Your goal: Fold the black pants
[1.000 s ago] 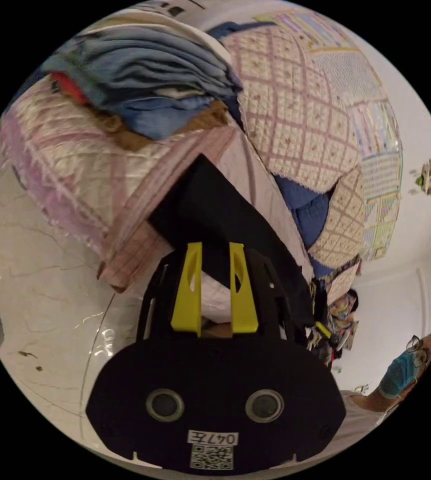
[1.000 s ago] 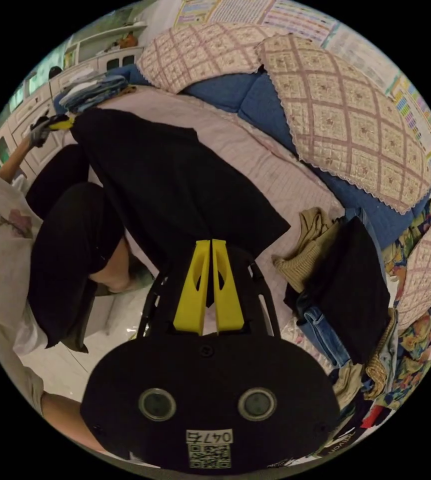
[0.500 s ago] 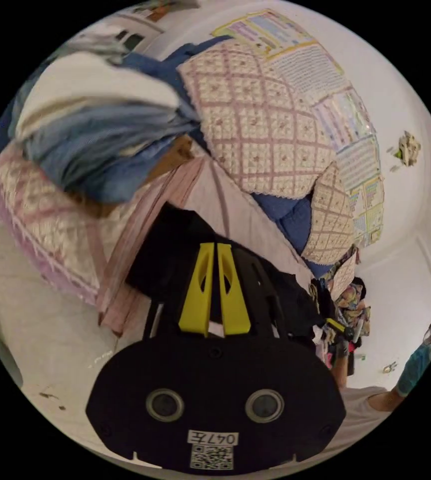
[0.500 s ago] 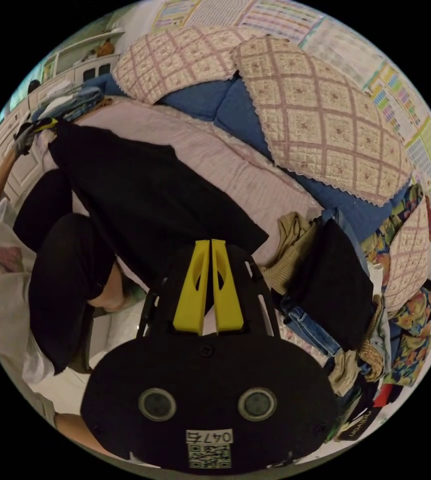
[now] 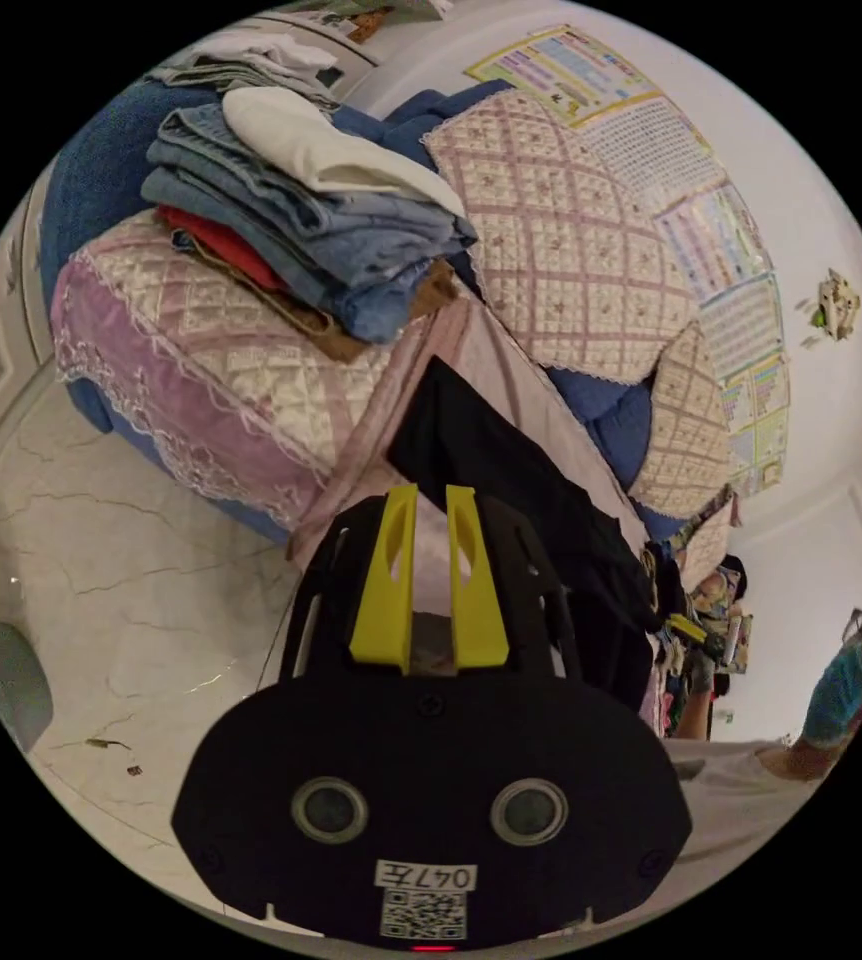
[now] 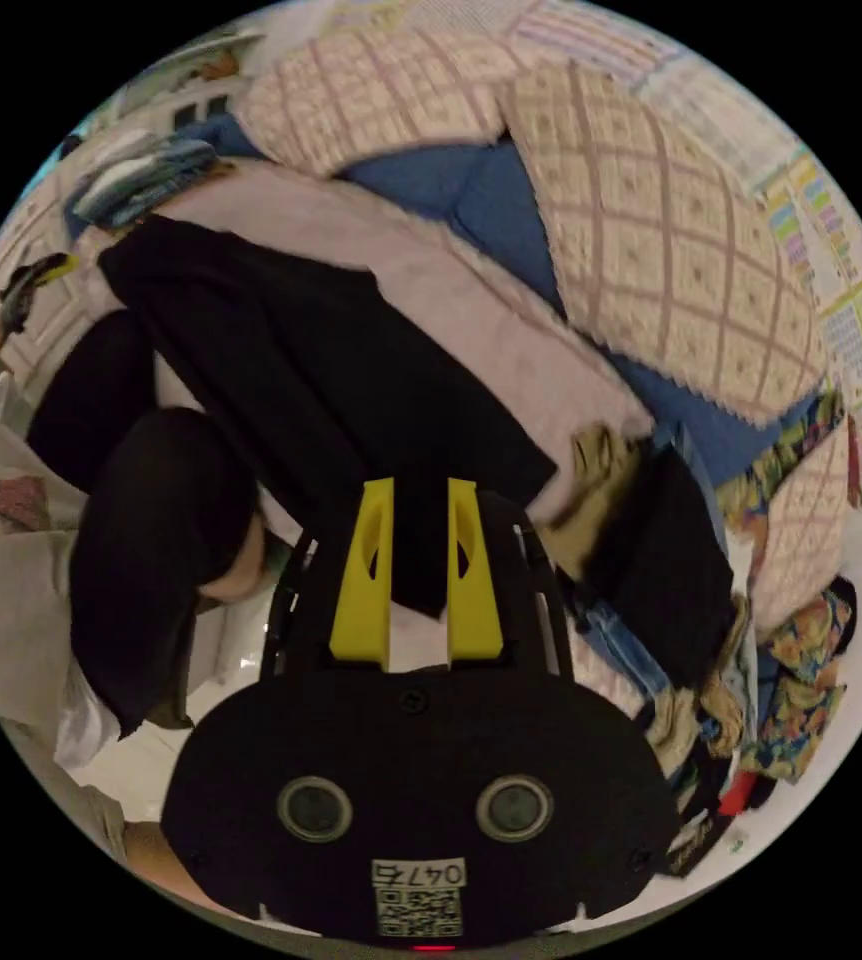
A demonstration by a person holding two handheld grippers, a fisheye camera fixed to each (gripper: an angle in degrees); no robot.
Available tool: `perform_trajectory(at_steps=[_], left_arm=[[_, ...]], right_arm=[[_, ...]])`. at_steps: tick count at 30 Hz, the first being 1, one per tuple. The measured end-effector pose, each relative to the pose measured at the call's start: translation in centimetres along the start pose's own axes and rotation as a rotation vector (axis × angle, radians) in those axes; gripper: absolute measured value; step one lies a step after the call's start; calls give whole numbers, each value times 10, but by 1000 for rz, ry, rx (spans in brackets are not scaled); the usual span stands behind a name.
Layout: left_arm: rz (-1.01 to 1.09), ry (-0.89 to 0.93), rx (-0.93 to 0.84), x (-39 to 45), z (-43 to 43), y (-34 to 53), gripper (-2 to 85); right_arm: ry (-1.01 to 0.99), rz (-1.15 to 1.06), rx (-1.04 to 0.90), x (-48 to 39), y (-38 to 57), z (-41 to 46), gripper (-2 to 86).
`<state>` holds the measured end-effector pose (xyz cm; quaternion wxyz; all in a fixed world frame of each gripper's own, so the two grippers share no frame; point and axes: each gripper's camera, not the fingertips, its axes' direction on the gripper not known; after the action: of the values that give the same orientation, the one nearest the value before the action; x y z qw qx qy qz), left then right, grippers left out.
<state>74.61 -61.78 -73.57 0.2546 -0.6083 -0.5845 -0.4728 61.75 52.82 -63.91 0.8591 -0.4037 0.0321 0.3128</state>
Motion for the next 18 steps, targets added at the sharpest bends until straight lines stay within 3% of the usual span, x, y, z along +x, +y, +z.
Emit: perform_trajectory(at_steps=[3, 7, 12, 15, 18], left_arm=[[24, 150, -33, 7, 5, 31, 56], [18, 194, -56, 13, 15, 43, 65], [-138, 306, 84, -30, -23, 43, 76], [-157, 214, 127, -41, -51, 35, 83], [-177, 269, 155, -52, -63, 17, 87]], right_arm=[[-117, -161, 209, -74, -41, -12, 23], [-77, -437, 137, -178, -109, 16, 22], [-149, -444, 144, -229, -142, 44, 19], [-280, -460, 253, -266, -170, 53, 17], [-363, -603, 345, -332, -220, 63, 18]])
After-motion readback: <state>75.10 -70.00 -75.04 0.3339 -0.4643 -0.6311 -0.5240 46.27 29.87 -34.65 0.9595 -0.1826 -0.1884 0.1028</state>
